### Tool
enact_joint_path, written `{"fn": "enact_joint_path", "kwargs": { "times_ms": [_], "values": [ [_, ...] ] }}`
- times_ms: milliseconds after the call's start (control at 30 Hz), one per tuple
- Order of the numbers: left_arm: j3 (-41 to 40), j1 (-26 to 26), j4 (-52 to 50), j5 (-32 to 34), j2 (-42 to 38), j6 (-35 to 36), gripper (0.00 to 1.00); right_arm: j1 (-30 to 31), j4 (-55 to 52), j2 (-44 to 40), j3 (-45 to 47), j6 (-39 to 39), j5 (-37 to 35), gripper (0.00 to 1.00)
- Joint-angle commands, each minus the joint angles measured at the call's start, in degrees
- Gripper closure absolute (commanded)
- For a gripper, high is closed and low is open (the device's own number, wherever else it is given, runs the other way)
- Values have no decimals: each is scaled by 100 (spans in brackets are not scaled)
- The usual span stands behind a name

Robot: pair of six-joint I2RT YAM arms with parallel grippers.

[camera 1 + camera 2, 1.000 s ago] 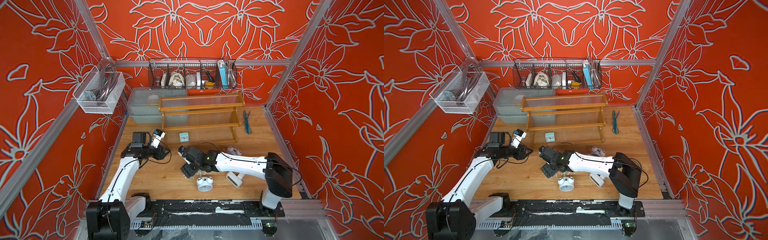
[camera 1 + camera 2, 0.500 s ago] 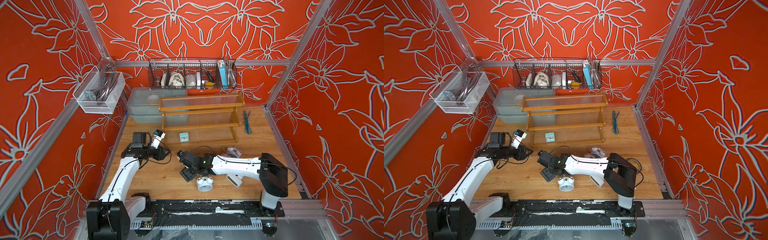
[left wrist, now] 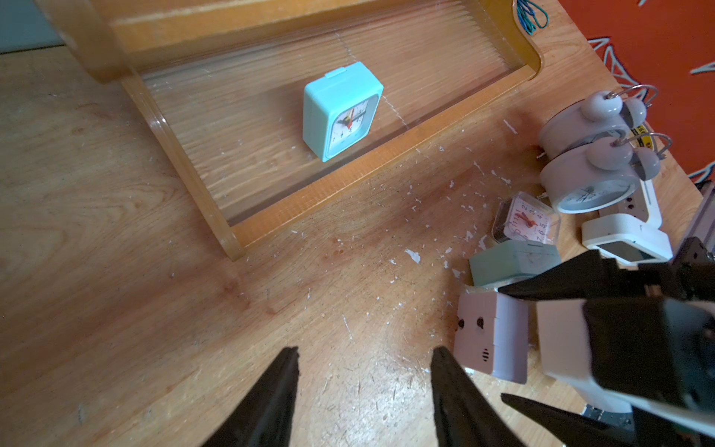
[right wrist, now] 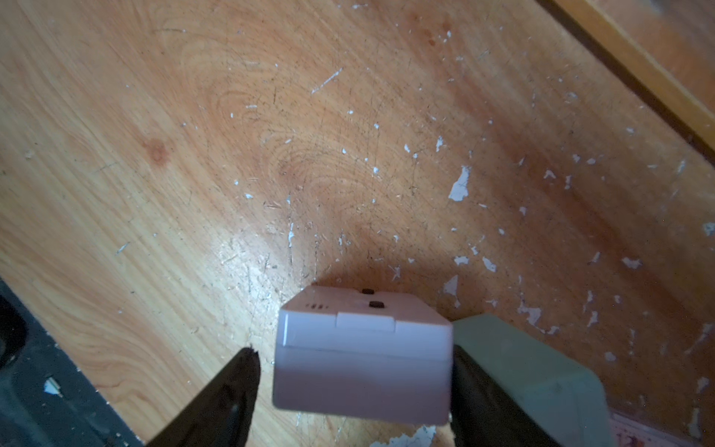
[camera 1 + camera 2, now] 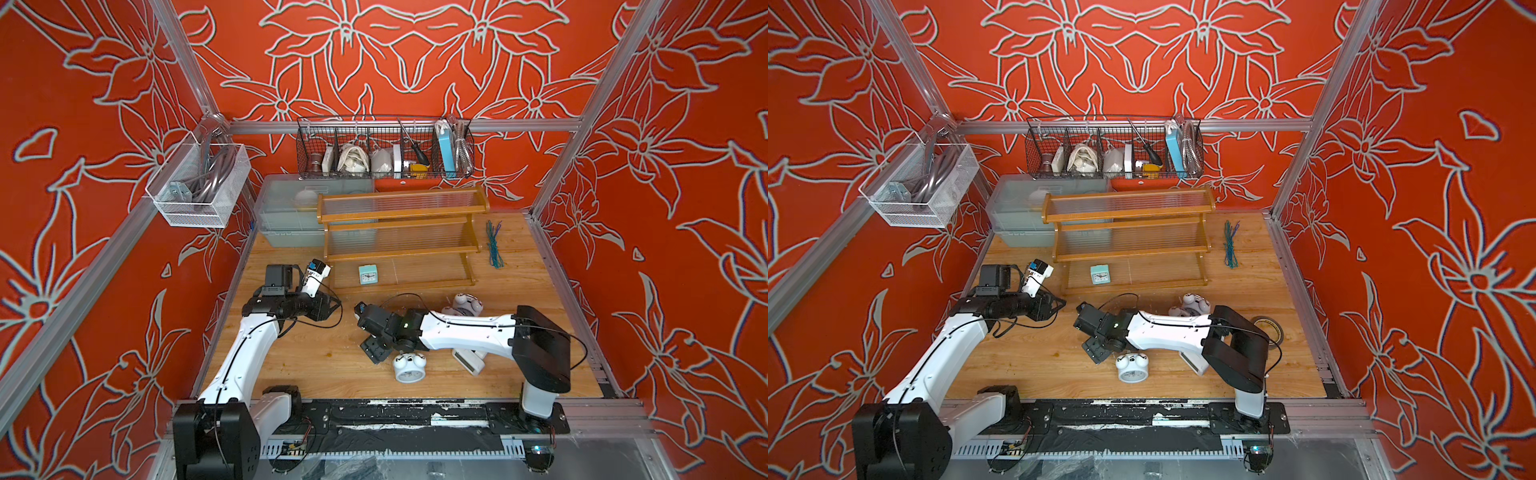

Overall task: Place the alarm clocks on the shelf by style
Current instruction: Pick up the alarm from the center of the board, then place the alarm on the shelf.

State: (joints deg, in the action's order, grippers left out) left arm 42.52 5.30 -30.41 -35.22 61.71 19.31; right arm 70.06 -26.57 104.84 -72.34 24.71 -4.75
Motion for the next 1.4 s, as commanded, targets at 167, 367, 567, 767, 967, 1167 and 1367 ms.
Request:
{"fn": "enact_joint_path", "kwargs": {
  "times_ms": [167, 367, 567, 767, 967, 1167, 1367],
  "values": [
    [-42, 15, -61, -46, -28, 55, 44, 40, 33, -85, 11, 17, -254, 34],
    [-40, 15, -62, -46, -45, 55, 44, -34, 22, -279, -130, -36, -299, 39],
    [-47, 15, -70, -37, -54, 55, 44, -291, 100, -501, -258, -10, -122, 40],
    [-44, 16, -70, -29, -78, 64, 44, -599, -73, -603, -503, 14, -436, 40],
    [-51, 15, -70, -29, -98, 64, 44, -1010, -372, -511, -728, 255, -925, 41],
    [-60, 16, -74, -29, -107, 64, 44, -1350, -350, -313, -926, 446, -1091, 42],
    [-59, 15, -79, -11, -116, 73, 44, -1571, -286, -41, -1218, 723, -1290, 42]
  ]
}}
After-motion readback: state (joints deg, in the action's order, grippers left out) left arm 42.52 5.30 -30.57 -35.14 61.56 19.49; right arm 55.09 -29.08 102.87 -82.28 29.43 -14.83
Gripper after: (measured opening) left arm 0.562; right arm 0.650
